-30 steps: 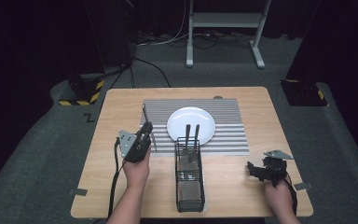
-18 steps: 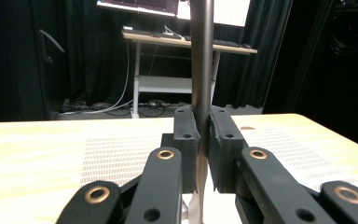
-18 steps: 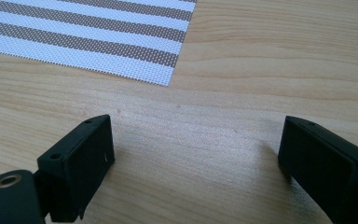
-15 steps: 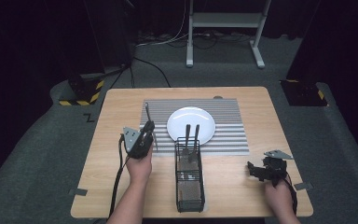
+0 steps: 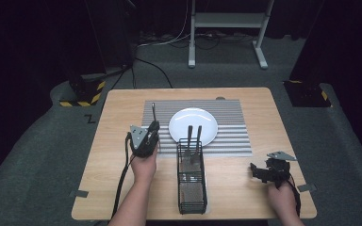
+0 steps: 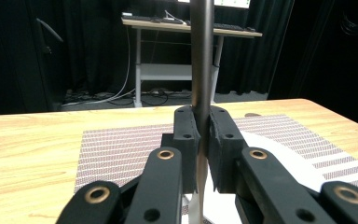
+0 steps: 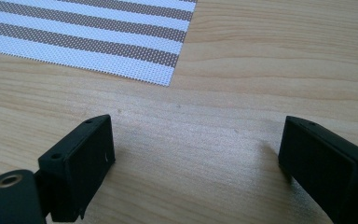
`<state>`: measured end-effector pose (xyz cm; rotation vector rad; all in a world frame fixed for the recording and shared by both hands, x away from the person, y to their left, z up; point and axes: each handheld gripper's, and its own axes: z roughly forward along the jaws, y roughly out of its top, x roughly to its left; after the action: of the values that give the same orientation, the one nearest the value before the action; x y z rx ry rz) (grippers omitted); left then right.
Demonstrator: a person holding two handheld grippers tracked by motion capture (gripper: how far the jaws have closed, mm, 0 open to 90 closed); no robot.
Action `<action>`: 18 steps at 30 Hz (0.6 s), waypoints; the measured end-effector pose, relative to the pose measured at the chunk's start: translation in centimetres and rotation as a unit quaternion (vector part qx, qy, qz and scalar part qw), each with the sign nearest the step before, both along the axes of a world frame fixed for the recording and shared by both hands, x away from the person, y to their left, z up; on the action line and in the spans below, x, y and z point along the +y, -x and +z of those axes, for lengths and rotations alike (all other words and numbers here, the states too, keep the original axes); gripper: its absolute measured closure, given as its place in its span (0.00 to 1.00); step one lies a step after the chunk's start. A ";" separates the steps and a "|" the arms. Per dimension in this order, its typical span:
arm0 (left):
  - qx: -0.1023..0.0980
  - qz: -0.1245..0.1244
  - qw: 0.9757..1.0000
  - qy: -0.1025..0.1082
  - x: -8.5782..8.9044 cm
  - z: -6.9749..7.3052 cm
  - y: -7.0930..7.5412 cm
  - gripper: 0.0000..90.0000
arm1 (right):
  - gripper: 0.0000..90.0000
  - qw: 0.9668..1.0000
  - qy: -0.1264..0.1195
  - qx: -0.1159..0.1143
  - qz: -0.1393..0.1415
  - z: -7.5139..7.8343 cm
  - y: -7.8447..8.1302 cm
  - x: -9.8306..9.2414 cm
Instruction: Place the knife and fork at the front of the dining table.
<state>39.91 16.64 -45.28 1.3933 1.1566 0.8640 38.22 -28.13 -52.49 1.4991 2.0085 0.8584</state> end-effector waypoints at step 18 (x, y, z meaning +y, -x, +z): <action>0.018 0.015 1.000 0.004 0.1 -0.6 -1.1 0.91 | 0.11 1.000 -0.001 0.000 0.001 0.0 0.0 0.0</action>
<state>41.00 16.72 -45.84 1.3921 1.2106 0.8575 38.21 -28.14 -52.49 1.4975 2.0097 0.8614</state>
